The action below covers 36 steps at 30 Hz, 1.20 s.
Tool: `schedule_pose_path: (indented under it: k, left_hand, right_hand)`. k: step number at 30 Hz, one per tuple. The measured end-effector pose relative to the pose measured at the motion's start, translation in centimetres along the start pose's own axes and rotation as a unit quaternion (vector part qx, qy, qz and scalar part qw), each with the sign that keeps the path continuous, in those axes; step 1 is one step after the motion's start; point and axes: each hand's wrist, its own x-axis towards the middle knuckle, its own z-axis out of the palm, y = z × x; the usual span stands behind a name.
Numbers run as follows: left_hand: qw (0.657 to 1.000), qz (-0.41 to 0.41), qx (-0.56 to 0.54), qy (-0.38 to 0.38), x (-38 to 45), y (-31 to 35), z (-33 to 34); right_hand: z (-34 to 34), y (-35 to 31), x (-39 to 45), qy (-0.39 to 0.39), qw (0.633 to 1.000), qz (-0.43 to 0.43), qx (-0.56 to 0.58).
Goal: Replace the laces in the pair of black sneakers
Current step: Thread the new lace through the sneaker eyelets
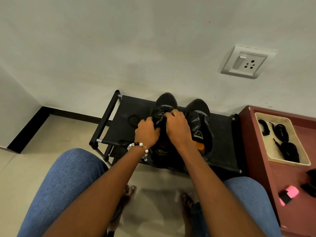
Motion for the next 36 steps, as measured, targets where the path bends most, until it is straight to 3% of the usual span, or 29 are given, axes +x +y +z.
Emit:
schedule_pose_path:
  k: [10,13,17,20,22,23,26,28,30,33,35,36]
  left_hand:
    - [0.998,-0.028,0.017,0.047,0.0,-0.3,0.9]
    - [0.998,-0.032,0.025,0.053,0.0,-0.3,1.0]
    - [0.997,-0.035,0.029,0.057,0.0,-0.3,1.1]
    - [0.997,-0.035,0.026,0.062,0.1,-0.4,1.1]
    - [0.997,-0.032,0.027,0.065,0.2,-0.5,1.1]
    - [0.997,-0.028,0.029,0.066,0.2,-0.6,1.1]
    - [0.997,-0.02,0.038,0.067,0.2,-0.5,1.2]
    - [0.996,-0.021,0.043,0.069,0.1,-0.5,1.2]
    - [0.996,-0.018,0.05,0.072,0.0,-0.4,1.3]
    - [0.995,-0.013,0.061,0.073,-0.2,-0.3,1.2]
    - [0.995,-0.015,0.059,0.075,-0.2,-0.3,1.2]
    - [0.995,-0.017,0.056,0.076,-0.2,-0.3,1.1]
  right_hand:
    - [0.6,-0.7,0.8,0.08,0.996,-0.006,-0.026]
    - [0.1,-0.2,0.9,0.12,0.987,0.08,0.072]
    - [-0.5,1.0,1.2,0.106,0.897,0.291,0.316]
    - [-1.2,0.9,1.2,0.069,0.859,0.316,0.397]
    - [-1.6,0.5,1.2,0.057,0.869,0.262,0.416]
    - [-1.7,0.4,1.4,0.056,0.893,0.216,0.391]
    - [-1.1,0.1,1.6,0.003,0.981,0.087,0.174]
    - [-0.5,-0.2,1.2,-0.028,0.998,0.039,0.036]
    - [0.0,-0.3,0.9,-0.003,1.0,0.016,-0.019]
    - [-0.3,-0.7,0.8,0.044,0.997,0.039,0.045]
    - [-0.7,-0.9,1.0,0.057,0.976,0.11,0.178]
    - [-0.9,-0.9,1.1,0.063,0.948,0.15,0.273]
